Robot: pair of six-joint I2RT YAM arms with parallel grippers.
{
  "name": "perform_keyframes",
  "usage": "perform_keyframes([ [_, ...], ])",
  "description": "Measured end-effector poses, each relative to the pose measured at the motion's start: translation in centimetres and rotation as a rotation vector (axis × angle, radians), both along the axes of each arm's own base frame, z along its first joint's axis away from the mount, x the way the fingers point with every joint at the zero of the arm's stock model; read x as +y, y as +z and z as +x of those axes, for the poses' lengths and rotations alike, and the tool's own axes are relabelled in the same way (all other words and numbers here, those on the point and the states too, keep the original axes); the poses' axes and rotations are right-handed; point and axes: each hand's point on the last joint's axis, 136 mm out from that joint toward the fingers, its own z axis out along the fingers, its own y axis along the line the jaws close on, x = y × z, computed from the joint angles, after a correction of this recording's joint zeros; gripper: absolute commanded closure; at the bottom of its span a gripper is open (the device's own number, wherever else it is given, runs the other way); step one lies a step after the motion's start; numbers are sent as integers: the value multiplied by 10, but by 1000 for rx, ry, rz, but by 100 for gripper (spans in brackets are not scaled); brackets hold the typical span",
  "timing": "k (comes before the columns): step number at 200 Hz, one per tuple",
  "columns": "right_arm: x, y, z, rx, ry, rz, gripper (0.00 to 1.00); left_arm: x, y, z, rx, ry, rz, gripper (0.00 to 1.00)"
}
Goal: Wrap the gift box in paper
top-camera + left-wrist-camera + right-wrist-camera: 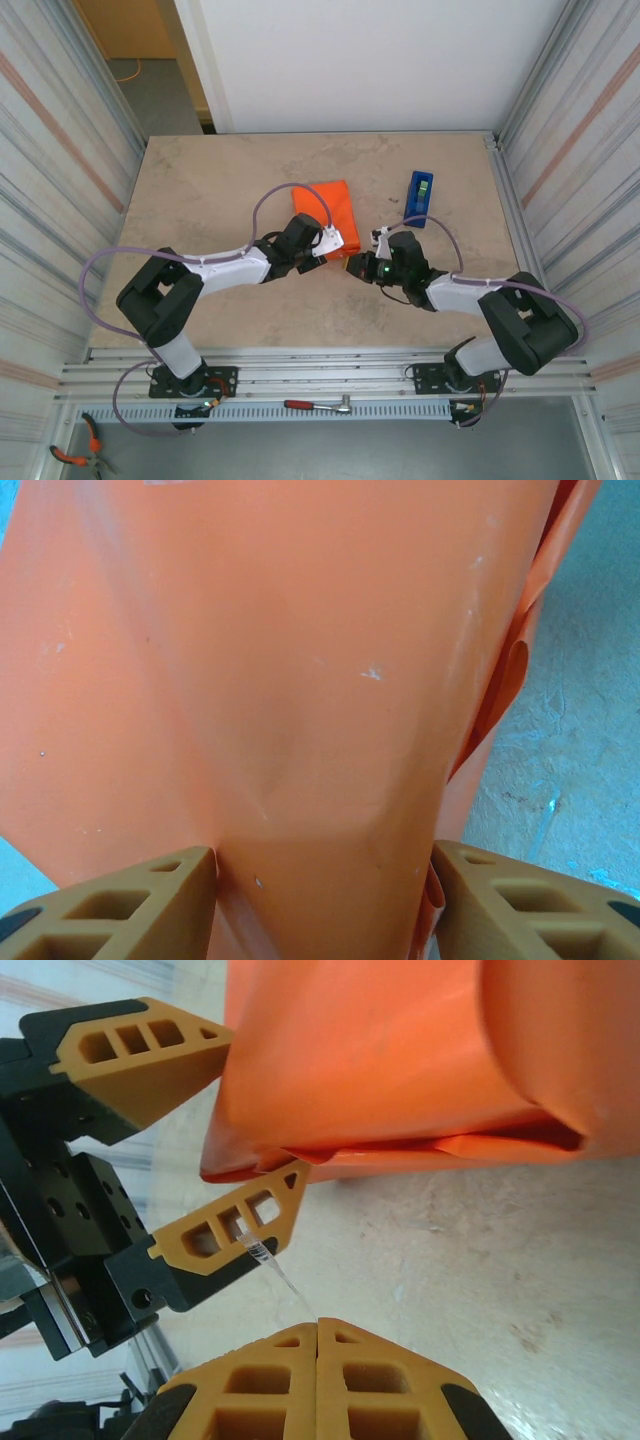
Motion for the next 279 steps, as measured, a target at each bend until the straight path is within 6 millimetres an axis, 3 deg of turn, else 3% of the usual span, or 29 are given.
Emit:
perform_keyframes([
  [121, 18, -3, 23, -55, -29, 3, 100, 0, 0, 0, -1, 1, 1, 43],
  [279, 25, -20, 41, -15, -69, 23, 100, -3, 0, -3, -4, -9, 5, 43],
])
